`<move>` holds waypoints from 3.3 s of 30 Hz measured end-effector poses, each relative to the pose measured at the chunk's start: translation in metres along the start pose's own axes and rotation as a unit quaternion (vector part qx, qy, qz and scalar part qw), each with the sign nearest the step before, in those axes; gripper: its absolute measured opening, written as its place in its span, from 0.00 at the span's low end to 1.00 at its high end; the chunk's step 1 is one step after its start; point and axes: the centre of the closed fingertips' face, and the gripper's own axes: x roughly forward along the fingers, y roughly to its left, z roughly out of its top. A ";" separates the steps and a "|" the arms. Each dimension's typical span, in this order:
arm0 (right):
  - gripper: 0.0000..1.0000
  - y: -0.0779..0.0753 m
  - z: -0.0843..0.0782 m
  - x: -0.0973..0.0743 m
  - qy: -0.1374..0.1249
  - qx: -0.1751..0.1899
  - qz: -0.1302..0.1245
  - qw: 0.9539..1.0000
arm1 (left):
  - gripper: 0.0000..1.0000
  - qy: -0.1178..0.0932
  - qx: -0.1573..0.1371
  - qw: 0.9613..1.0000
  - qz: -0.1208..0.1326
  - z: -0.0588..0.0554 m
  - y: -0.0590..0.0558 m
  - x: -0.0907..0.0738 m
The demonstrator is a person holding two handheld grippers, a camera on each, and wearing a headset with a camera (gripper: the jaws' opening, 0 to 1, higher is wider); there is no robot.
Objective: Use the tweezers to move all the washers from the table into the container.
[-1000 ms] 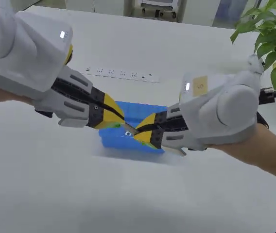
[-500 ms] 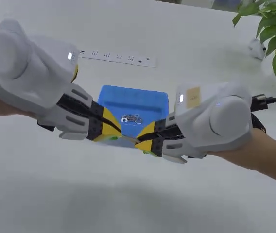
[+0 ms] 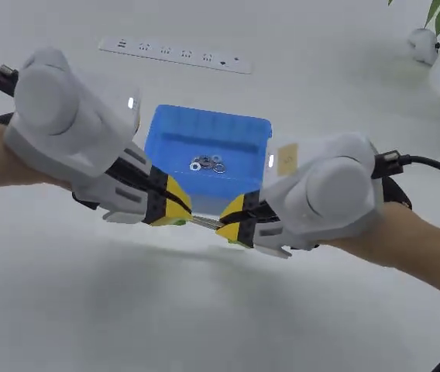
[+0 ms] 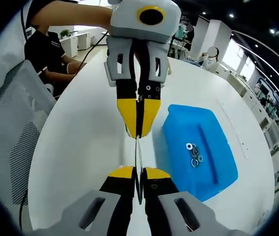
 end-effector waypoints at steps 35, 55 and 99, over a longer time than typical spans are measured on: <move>0.18 0.001 -0.015 0.000 0.003 0.022 -0.022 1.000 | 0.05 -0.028 -0.102 0.992 0.064 -0.007 -0.026 -0.010; 0.59 0.013 -0.055 -0.127 -0.079 0.168 -0.224 0.957 | 0.56 -0.079 -0.159 0.953 0.244 0.011 -0.031 -0.084; 1.00 0.036 -0.014 -0.135 -0.075 0.117 -0.199 0.970 | 1.00 -0.028 -0.090 0.965 0.244 0.026 -0.073 -0.112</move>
